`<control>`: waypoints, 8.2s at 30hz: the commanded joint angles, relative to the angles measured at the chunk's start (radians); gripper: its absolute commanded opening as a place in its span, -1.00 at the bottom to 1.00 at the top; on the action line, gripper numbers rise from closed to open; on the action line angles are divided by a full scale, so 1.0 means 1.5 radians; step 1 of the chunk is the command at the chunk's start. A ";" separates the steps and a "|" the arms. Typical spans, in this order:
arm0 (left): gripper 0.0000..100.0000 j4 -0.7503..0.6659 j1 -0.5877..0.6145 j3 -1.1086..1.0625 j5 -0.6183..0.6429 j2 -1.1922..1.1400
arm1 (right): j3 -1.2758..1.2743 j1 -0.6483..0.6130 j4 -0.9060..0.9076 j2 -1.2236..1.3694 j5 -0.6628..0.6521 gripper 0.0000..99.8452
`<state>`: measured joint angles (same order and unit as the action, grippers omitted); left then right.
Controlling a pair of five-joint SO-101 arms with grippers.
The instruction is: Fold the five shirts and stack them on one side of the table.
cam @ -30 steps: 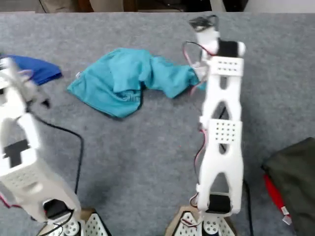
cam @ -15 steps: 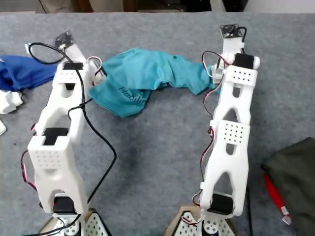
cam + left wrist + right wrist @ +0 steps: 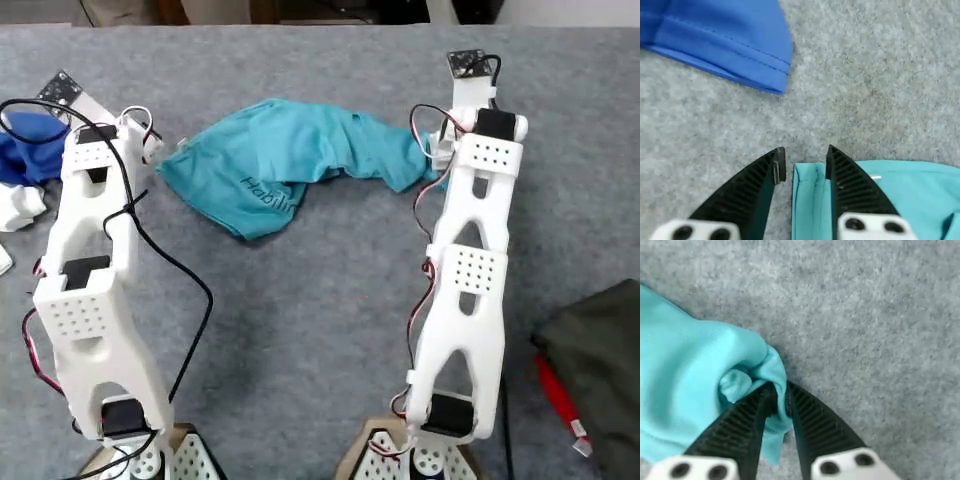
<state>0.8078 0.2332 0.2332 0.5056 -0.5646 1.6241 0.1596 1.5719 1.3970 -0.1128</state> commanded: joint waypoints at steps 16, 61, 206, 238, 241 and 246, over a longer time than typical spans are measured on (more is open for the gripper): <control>-0.64 0.153 -0.018 0.213 0.064 -0.137 | 0.028 0.013 -0.011 -0.011 0.002 -0.99; -0.96 0.632 -0.082 0.961 -0.090 -0.102 | 0.023 -0.109 0.138 -0.284 -0.186 -0.64; -0.96 -0.023 0.205 0.070 -0.228 0.177 | -1.062 -0.742 -0.331 -0.658 -0.223 -0.49; -0.96 -0.020 0.205 0.070 -0.228 0.176 | -0.665 -0.629 -0.038 -0.477 -0.223 -0.99; -0.96 -0.020 0.205 0.070 -0.228 0.176 | -0.606 -0.616 0.013 -0.502 -0.223 -0.99; -0.96 -0.013 0.199 0.070 -0.227 0.183 | -0.499 -0.596 0.106 -0.549 -0.223 -0.99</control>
<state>0.7925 0.5247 0.3330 0.1619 -0.3115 0.7572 -0.7656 1.6655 0.6866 -0.4565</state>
